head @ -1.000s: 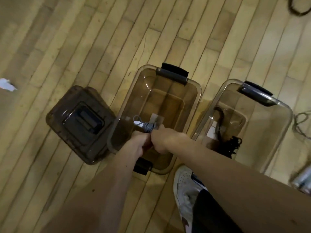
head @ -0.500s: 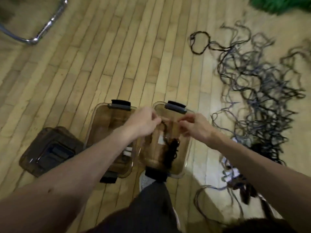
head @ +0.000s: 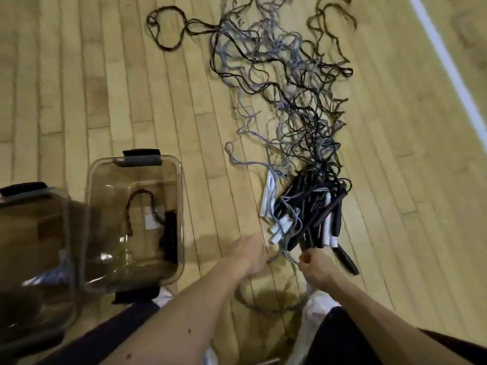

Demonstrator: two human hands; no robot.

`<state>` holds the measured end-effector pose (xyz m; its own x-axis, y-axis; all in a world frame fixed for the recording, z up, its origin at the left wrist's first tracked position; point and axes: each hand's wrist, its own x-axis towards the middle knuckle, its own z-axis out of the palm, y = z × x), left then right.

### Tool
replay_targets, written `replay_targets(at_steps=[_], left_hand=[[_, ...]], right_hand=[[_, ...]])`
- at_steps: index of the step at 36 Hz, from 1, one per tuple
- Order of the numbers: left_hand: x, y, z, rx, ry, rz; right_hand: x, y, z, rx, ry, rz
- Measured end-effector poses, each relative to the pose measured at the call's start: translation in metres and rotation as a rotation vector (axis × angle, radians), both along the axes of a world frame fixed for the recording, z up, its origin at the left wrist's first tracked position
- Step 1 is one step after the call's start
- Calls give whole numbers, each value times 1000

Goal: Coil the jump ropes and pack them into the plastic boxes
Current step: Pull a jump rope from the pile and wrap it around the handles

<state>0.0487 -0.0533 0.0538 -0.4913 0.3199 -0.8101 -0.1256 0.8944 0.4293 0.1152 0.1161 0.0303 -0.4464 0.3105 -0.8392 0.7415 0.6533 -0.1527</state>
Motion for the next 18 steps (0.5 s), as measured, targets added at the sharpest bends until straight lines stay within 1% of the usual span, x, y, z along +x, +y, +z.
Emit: replay_targets(at_steps=[2,4,7,8,10,12,14,16,18], left_hand=[[14,9,-30,-6,-45,21],[23,13,-56,-16,-69,22],[36,18,-85,-44,-69,-11],[40,18,-91,-57,-42,-46],[44,18,-98,-113,18,-211],[47,17,-99,-187,2,-363],[51,16,-100,-231,-37,-465],[54,11,-98,-229,-113,-474],[52,7,-88,-148,-208,-387]], right_hand=[[13,0,-23,-10,-66,36],[23,-2,-44,-28,-104,15],[31,-3,-65,-11,-114,-4],[31,-3,-68,4,-117,4],[31,-1,-74,17,-116,-13],[29,1,-78,4,-133,-29],[27,1,-80,-14,-158,-12],[27,-2,-77,-14,-184,34],[26,-7,-72,18,-169,40]])
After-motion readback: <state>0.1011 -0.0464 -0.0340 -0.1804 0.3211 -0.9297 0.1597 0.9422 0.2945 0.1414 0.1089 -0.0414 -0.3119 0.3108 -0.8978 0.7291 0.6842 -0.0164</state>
